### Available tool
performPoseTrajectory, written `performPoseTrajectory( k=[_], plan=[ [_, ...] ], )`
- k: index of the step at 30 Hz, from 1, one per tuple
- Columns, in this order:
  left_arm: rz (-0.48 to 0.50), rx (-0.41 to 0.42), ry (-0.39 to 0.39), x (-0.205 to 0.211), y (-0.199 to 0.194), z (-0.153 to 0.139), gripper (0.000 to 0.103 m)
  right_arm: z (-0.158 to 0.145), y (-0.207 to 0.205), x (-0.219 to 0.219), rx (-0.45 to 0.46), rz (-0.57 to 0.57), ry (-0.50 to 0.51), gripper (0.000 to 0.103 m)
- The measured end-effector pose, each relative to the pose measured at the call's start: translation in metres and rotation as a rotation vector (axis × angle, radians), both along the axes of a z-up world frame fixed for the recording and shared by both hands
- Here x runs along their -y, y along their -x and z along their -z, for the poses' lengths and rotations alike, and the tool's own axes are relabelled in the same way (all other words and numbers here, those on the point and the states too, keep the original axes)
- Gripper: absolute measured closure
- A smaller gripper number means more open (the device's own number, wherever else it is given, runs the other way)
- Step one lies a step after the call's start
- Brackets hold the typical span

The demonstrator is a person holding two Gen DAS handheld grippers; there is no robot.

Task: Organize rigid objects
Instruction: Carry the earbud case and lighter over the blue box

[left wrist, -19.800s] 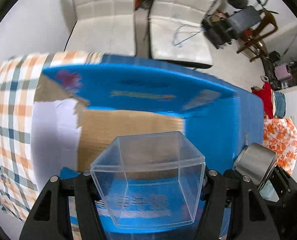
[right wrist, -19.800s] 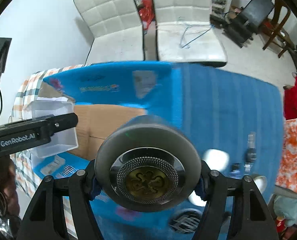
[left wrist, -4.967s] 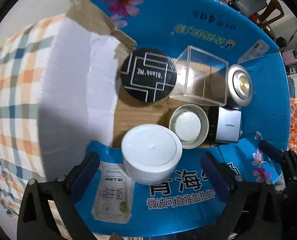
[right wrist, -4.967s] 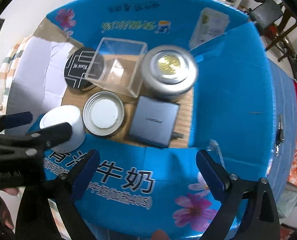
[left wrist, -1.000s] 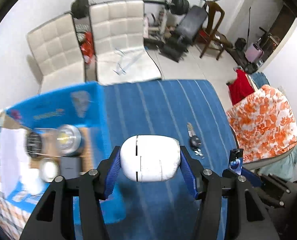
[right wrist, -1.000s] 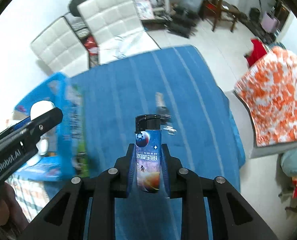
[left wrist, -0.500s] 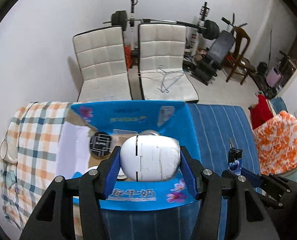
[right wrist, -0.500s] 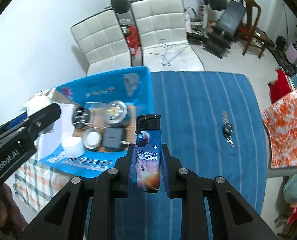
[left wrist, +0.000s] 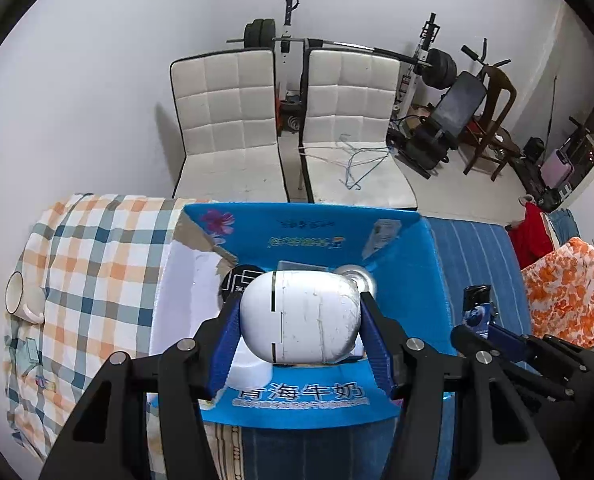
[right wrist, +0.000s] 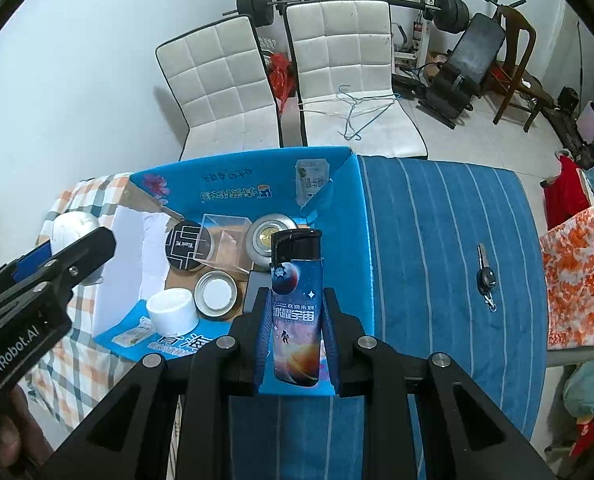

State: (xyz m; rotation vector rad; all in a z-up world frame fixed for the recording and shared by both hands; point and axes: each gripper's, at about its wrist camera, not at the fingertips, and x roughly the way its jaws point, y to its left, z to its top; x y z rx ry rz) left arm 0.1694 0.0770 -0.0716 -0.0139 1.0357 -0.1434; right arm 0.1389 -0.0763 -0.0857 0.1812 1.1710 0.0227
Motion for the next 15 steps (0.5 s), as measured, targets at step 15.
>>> performPoseTrajectory(
  k=[15],
  plan=[
    [-0.006,-0.271,0.018,-0.053,-0.072,0.099,0.049,0.103,-0.034,-0.024,-0.195,-0.006,0.038,0.077]
  ],
)
